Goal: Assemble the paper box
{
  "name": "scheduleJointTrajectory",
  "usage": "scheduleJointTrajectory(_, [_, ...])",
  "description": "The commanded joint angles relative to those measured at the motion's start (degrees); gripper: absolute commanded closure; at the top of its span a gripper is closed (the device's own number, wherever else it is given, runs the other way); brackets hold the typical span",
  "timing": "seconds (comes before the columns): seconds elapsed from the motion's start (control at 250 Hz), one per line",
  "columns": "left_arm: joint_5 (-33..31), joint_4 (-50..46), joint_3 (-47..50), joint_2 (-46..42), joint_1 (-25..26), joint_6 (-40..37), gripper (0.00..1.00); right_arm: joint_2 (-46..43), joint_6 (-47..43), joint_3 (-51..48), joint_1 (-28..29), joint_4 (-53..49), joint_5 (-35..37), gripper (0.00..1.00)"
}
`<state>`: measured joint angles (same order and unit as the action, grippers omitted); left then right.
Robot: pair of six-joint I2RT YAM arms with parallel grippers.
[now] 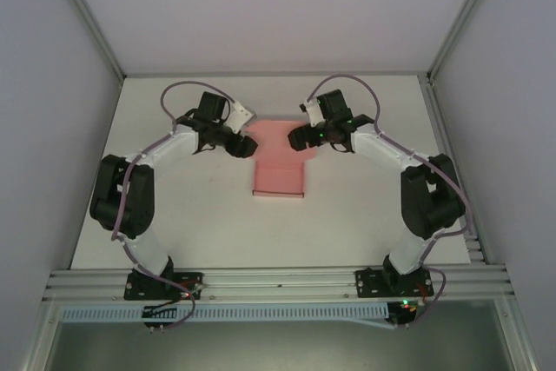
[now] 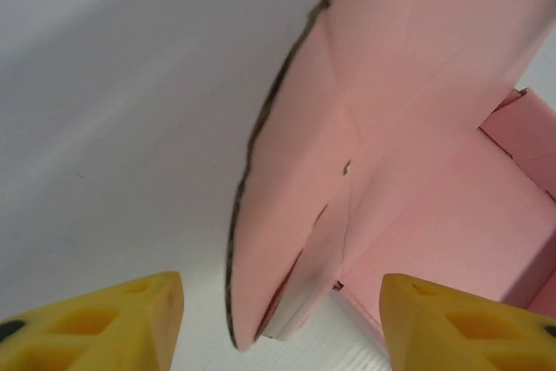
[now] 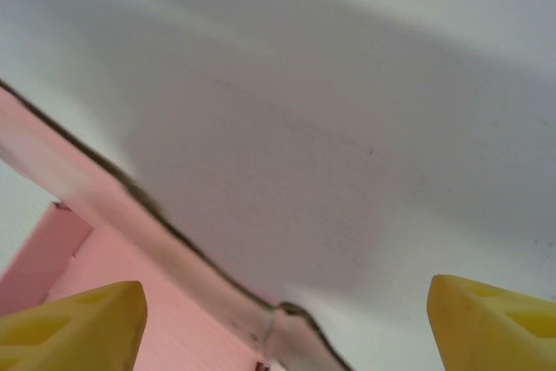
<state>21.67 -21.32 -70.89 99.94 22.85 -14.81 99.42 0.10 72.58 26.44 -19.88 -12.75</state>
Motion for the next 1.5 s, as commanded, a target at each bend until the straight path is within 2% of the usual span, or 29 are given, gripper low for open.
scheduleJointTrajectory(0.0, [2.54,-1.73,-2.33,0.17,-0.44,-1.79,0.54,1.08,-2.02,3.33,-0.38,-5.33,-1.90,0.22])
scheduleJointTrajectory(0.044, [2.77,-1.33,-2.04,-0.22,-0.44,-1.72,0.63,1.17,-2.10,3.69,-0.42,-6.43,-2.30,0.25])
scheduleJointTrajectory(0.164, [3.67,-0.38,-1.33,-1.48,-0.48,-1.57,0.71,0.45,-1.33,3.55,-0.43,-7.18,-2.11,0.27])
scheduleJointTrajectory(0.216, [3.95,-0.01,-1.13,-1.81,-0.44,-1.64,0.79,0.12,-1.05,3.42,-0.43,-7.23,-1.88,0.29])
scheduleJointTrajectory(0.264, [3.96,-0.09,-0.86,-1.98,-0.44,-1.58,0.82,-0.18,-0.77,3.37,-0.43,-7.66,-1.48,0.30])
scheduleJointTrajectory(0.367, [3.91,0.20,-0.42,-2.36,-0.38,-1.09,1.00,-0.68,-0.14,3.27,-0.47,-8.96,-1.22,0.35])
scheduleJointTrajectory(0.499, [3.92,1.48,0.92,-3.55,-0.44,-0.24,1.00,-2.03,0.12,2.45,-0.43,-10.08,0.21,0.36])
scheduleJointTrajectory(0.663, [3.91,3.29,3.02,-5.76,-0.48,1.02,1.00,-3.34,0.51,1.79,-0.44,-10.47,0.65,0.49])
scheduleJointTrajectory(0.855, [3.60,4.87,5.08,-7.66,-0.43,3.33,1.00,-4.17,2.25,1.01,-0.36,-10.20,-0.60,0.80])
scheduleJointTrajectory(0.978, [0.54,7.36,6.21,-8.79,-0.05,9.10,1.00,-4.62,5.31,0.21,0.30,-8.51,0.38,0.99])
scheduleJointTrajectory(1.062, [-5.24,9.26,6.11,-9.32,1.40,14.86,1.00,-5.23,9.75,-0.11,1.93,-5.19,3.51,1.00])
scheduleJointTrajectory(1.25, [-22.21,10.13,3.36,-7.63,6.57,24.11,1.00,-4.34,16.29,3.57,8.82,-0.20,15.81,1.00])
scheduleJointTrajectory(1.382, [-28.22,17.55,4.41,-6.06,9.40,26.93,1.00,-2.05,22.83,4.86,10.64,4.54,21.26,1.00])
scheduleJointTrajectory(1.493, [-26.44,22.61,4.73,-4.44,9.72,30.18,1.00,0.17,27.65,4.42,11.47,9.71,25.14,1.00])
